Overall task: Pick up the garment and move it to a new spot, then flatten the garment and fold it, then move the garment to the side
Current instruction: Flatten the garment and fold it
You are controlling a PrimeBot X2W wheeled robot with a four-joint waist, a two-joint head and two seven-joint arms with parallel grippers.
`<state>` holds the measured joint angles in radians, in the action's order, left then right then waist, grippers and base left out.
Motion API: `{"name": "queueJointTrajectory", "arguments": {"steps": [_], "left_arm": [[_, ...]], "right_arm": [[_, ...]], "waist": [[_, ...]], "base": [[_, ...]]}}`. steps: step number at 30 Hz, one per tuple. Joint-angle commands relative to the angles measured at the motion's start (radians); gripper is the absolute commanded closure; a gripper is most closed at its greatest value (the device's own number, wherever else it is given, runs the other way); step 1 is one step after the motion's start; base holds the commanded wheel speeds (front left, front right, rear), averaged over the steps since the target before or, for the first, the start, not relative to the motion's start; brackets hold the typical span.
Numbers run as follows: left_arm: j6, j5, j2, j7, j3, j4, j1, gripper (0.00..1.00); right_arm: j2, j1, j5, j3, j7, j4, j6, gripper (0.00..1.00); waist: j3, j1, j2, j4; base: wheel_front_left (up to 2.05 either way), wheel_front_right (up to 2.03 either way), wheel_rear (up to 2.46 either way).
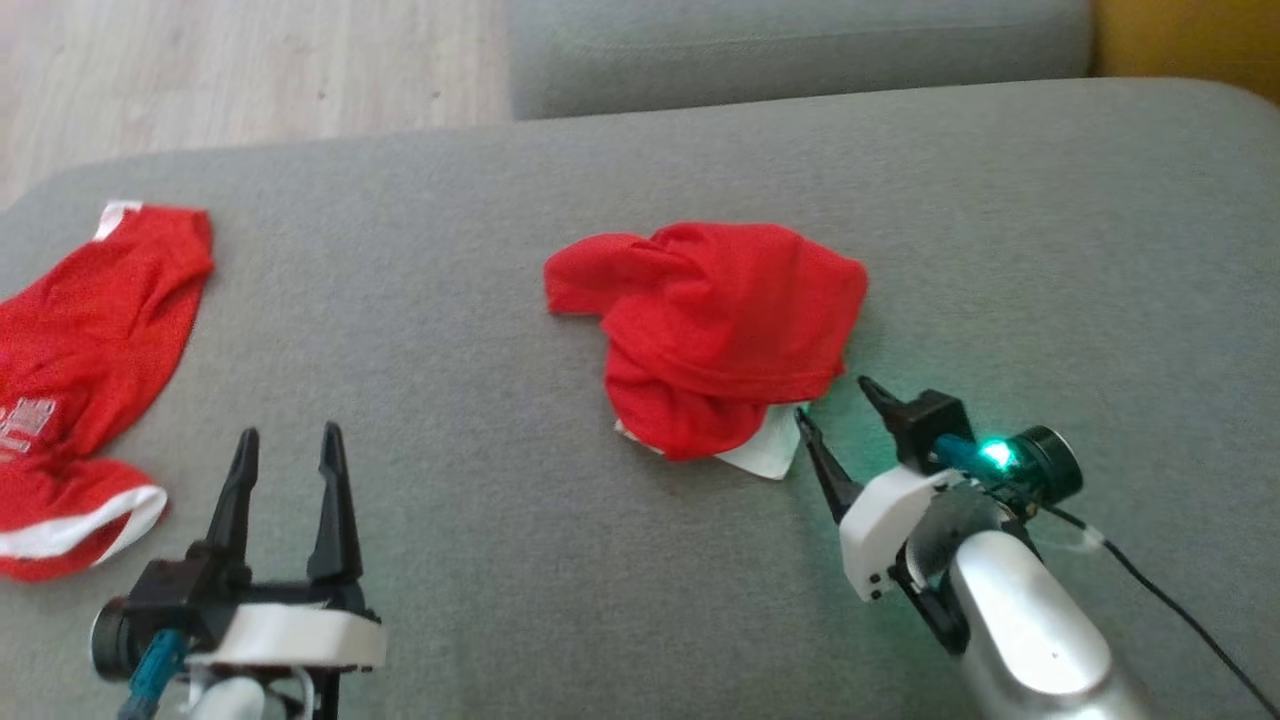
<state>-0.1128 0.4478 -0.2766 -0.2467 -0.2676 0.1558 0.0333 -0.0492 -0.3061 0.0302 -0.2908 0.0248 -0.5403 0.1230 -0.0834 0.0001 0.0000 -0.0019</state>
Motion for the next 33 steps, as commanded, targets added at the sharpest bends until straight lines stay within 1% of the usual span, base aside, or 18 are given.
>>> {"name": "queueJointTrajectory", "arguments": {"steps": [1, 5, 6, 10, 14, 15, 16, 17, 20, 22, 26, 28, 30, 31, 33], "left_arm": [[0.010, 0.000, -0.013, -0.001, 0.025, -0.025, 0.061, 0.00], [0.015, 0.000, -0.009, -0.002, 0.017, -0.024, 0.079, 0.00], [0.015, 0.000, -0.009, -0.002, 0.017, -0.024, 0.079, 0.00], [0.020, 0.002, -0.005, -0.004, 0.014, -0.018, 0.093, 0.00], [0.024, 0.003, -0.002, -0.006, 0.013, -0.010, 0.103, 0.00], [0.025, 0.003, -0.001, -0.007, 0.014, -0.008, 0.105, 0.00], [0.026, 0.003, -0.001, -0.007, 0.014, -0.006, 0.107, 0.00], [0.027, 0.003, 0.000, -0.008, 0.015, -0.004, 0.109, 0.00], [0.028, 0.001, 0.001, -0.010, 0.016, 0.003, 0.111, 0.00], [0.030, 0.001, 0.003, -0.010, 0.015, 0.007, 0.111, 0.00], [0.031, 0.002, 0.000, -0.012, 0.020, 0.011, 0.102, 0.00], [0.031, 0.003, -0.002, -0.012, 0.024, 0.010, 0.095, 0.00], [0.028, 0.004, -0.004, -0.013, 0.031, 0.007, 0.090, 0.00], [0.027, 0.005, -0.004, -0.013, 0.035, 0.005, 0.089, 0.00], [0.027, 0.005, -0.004, -0.013, 0.039, 0.000, 0.089, 0.00]], "right_arm": [[-0.001, -0.073, 0.041, -0.038, -0.031, -0.048, 0.008, 0.00], [-0.001, -0.144, 0.109, -0.058, -0.060, -0.157, 0.008, 0.00], [-0.001, -0.144, 0.109, -0.058, -0.060, -0.157, 0.008, 0.00], [-0.001, -0.196, 0.173, -0.002, -0.118, -0.206, 0.008, 0.00], [-0.001, -0.219, 0.183, 0.032, -0.175, -0.228, 0.008, 0.00], [-0.001, -0.223, 0.175, 0.032, -0.184, -0.236, 0.008, 0.09], [-0.001, -0.228, 0.167, 0.031, -0.196, -0.242, 0.008, 0.73], [-0.001, -0.232, 0.155, 0.027, -0.205, -0.249, 0.008, 1.00], [-0.001, -0.244, 0.086, 0.036, -0.239, -0.246, 0.008, 1.00], [-0.001, -0.248, 0.027, 0.036, -0.253, -0.220, 0.008, 1.00], [-0.001, -0.264, -0.076, -0.017, -0.254, -0.091, 0.008, 1.00], [-0.001, -0.288, -0.121, -0.053, -0.227, 0.003, 0.008, 1.00], [-0.001, -0.325, -0.193, -0.097, -0.172, 0.090, 0.008, 1.00], [-0.001, -0.350, -0.244, -0.123, -0.140, 0.126, 0.008, 1.00], [-0.001, -0.418, -0.309, -0.173, -0.080, 0.174, 0.008, 1.00]], "waist": [[-0.025, -0.0001, 0.0000, 0.032], [-0.048, -0.0001, 0.0000, 0.055], [-0.048, -0.0001, 0.0000, 0.055], [-0.065, -0.0001, 0.0000, 0.071], [-0.074, -0.0001, 0.0000, 0.081], [-0.075, -0.0001, 0.0000, 0.083], [-0.076, -0.0001, 0.0000, 0.084], [-0.076, -0.0001, 0.0000, 0.085], [-0.069, -0.0001, 0.0000, 0.086], [-0.062, -0.0001, 0.0000, 0.086], [-0.040, -0.0001, 0.0000, 0.074], [-0.030, -0.0001, 0.0000, 0.064], [-0.024, -0.0001, 0.0000, 0.051], [-0.023, -0.0001, 0.0000, 0.046], [-0.025, -0.0001, 0.0000, 0.039]], "base": [[0.00, 0.00, 0.00], [0.00, 0.00, 0.00], [0.00, 0.00, 0.00], [0.00, 0.00, 0.00], [0.00, 0.00, 0.00], [0.00, 0.00, 0.00], [0.00, 0.00, 0.00], [0.00, 0.00, 0.00], [0.00, 0.00, 0.00], [0.00, 0.00, 0.00], [0.00, 0.00, 0.00], [0.00, 0.00, 0.00], [0.00, 0.00, 0.00], [0.00, 0.00, 0.00], [0.00, 0.00, 0.00]]}}
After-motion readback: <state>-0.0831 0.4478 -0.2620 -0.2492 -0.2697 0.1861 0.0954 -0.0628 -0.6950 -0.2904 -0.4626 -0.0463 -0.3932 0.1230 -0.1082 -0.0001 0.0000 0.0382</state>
